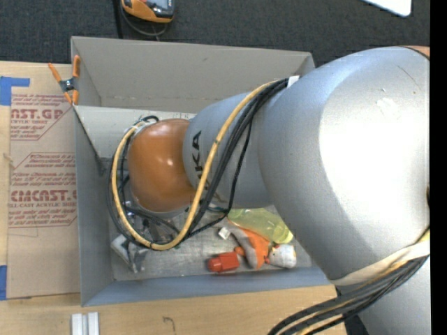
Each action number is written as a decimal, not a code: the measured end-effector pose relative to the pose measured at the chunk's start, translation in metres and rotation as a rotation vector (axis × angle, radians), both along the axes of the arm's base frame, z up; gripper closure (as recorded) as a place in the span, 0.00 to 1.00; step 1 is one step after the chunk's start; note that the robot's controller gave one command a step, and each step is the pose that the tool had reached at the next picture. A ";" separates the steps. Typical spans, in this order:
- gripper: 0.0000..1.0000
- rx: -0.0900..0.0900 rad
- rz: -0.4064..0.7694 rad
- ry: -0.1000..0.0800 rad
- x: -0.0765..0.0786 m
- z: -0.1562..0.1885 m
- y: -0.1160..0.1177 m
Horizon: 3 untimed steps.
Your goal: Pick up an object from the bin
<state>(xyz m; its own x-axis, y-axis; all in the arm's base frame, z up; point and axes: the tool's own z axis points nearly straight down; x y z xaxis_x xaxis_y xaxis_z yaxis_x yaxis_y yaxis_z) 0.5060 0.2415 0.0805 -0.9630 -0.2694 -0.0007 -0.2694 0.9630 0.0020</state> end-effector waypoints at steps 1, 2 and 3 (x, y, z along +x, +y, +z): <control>1.00 0.000 0.000 0.000 0.000 0.000 0.000; 1.00 -0.001 -0.008 -0.001 -0.005 0.108 -0.006; 1.00 -0.001 -0.008 -0.001 -0.005 0.108 -0.006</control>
Offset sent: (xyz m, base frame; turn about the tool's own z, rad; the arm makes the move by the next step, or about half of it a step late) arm -0.0051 -0.0064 0.1085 0.0092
